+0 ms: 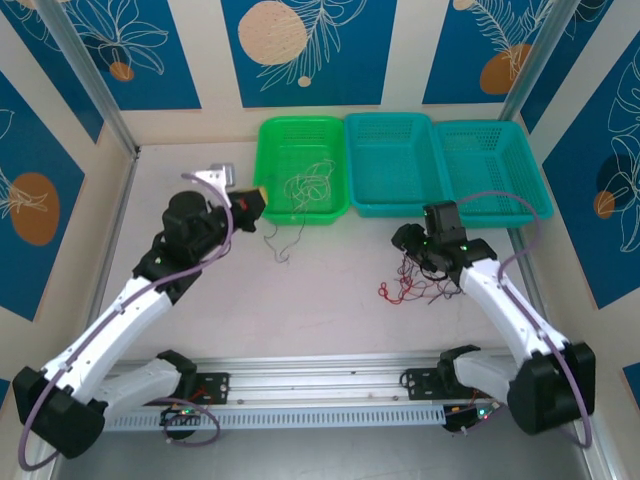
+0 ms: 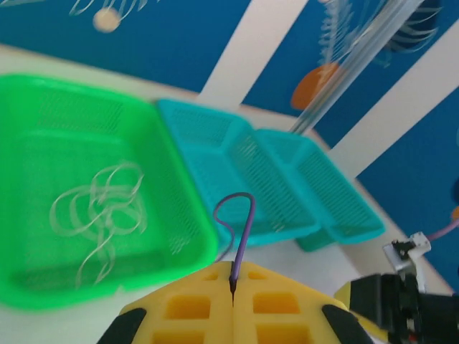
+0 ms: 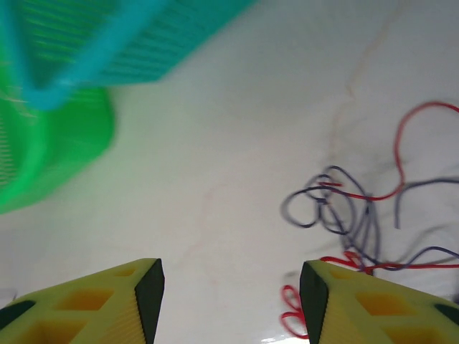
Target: Untangle the cables
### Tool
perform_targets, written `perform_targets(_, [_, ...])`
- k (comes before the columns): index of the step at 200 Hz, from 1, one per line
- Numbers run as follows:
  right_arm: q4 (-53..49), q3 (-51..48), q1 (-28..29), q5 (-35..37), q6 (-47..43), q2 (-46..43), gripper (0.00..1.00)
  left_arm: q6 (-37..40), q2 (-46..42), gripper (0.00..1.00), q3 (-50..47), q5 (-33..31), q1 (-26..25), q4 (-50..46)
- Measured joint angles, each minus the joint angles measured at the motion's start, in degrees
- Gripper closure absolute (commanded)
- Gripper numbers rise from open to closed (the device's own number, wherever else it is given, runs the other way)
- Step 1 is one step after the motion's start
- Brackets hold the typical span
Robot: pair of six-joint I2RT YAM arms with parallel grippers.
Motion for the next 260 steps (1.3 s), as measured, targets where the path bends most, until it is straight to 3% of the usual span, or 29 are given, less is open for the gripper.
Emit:
perform_targets(43, [1.5, 1.5, 8.7, -0.6, -3.0, -11.5, 0.43, 6.3, 14.2, 1.00, 15.5, 2.2, -5.6, 7.2])
perform_targets(111, [2.4, 2.8, 11.2, 0.7, -4.4, -21.6, 0.10, 16.8, 46.5, 1.00, 49.8, 2.9, -9.4, 14.1])
perform_targets(133, [2.4, 2.6, 11.2, 0.7, -4.1, -22.8, 0.00, 17.7, 60.1, 1.00, 65.7, 2.1, -9.4, 12.7])
perform_targets(179, [0.0, 2.6, 11.0, 0.7, -4.2, -22.3, 0.00, 17.8, 89.3, 1.00, 103.1, -0.7, -9.4, 1.0])
perform_targets(194, [-0.9, 2.6, 10.6, 0.6, -4.2, -21.8, 0.00, 17.6, 99.2, 0.82, 117.0, -2.2, -9.4, -2.9])
perform_targets(207, [-1.7, 2.6, 10.1, 0.2, -4.3, -21.2, 0.00, 17.3, 103.1, 0.53, 120.1, -3.4, -9.4, -5.8])
perform_targets(216, [-2.3, 2.6, 9.7, 0.0, -4.4, -20.7, 0.00, 17.2, 104.5, 0.40, 120.7, -3.8, -9.4, -7.9])
perform_targets(237, [-3.6, 2.6, 8.3, -0.7, -4.9, -20.0, 0.00, 18.1, 106.3, 0.23, 120.8, -4.2, -9.2, -12.3])
perform_targets(260, [-4.0, 2.6, 6.1, -2.0, -5.4, -19.5, 0.00, 18.6, 106.2, 0.12, 121.2, -3.9, -9.1, -14.9])
